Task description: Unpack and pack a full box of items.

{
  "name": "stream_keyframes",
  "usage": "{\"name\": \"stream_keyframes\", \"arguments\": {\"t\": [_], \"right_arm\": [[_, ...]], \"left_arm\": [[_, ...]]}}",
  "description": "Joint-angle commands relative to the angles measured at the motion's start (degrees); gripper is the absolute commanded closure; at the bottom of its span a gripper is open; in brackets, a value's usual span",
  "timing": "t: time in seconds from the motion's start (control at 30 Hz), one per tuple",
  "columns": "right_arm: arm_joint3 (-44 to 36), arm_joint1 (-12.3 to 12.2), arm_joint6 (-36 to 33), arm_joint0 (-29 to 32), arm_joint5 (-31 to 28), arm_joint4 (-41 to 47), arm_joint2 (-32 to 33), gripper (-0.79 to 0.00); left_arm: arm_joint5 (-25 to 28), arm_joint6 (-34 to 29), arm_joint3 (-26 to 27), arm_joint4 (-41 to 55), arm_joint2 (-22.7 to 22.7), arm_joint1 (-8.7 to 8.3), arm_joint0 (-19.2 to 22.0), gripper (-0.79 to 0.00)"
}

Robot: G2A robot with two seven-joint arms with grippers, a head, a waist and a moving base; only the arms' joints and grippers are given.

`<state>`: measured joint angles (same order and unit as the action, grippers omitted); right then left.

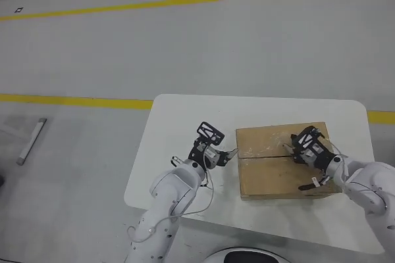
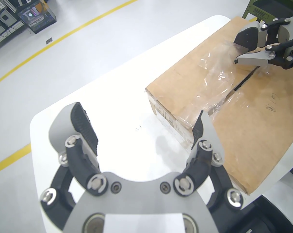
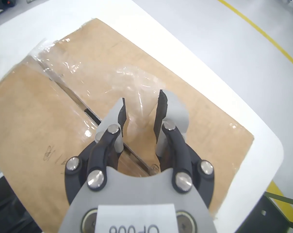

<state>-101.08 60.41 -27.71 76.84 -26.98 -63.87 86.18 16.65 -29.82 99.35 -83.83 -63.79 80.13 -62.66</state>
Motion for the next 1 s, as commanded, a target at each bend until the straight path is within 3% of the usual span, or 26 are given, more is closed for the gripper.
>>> {"name": "stream_keyframes", "arguments": {"t": [0.0,0.03,0.23,0.47,0.53,0.97], "right_arm": [[0.52,-0.07,-2.08,-0.08,-0.65,6.09,1.35,-0.625],[0.6,-0.14,-2.92,-0.13,-0.96,7.53,1.88,-0.785],[3.47,-0.65,-8.96,0.13,-2.52,25.31,7.11,-0.785],[9.74,-1.28,-22.67,-3.01,-0.47,53.71,9.4,-0.785],[10.7,-1.45,-25.72,-4.08,0.11,57.63,9.25,-0.785],[11.5,-1.61,-27.89,-4.97,0.53,60.29,8.97,-0.785]], "left_arm": [[0.0,-0.01,-0.1,0.12,0.02,-0.01,0.13,-0.785],[-0.04,0.0,-0.14,0.13,-0.01,-0.02,0.17,-0.785],[0.03,0.04,-0.43,0.48,0.09,-0.06,0.38,-0.785],[0.57,-0.1,-0.89,0.51,0.56,-0.09,1.01,-0.785],[0.66,-0.16,-0.95,0.49,0.57,-0.11,1.06,-0.785],[0.69,-0.65,-0.84,0.35,0.67,-0.2,1.06,-0.785]]}}
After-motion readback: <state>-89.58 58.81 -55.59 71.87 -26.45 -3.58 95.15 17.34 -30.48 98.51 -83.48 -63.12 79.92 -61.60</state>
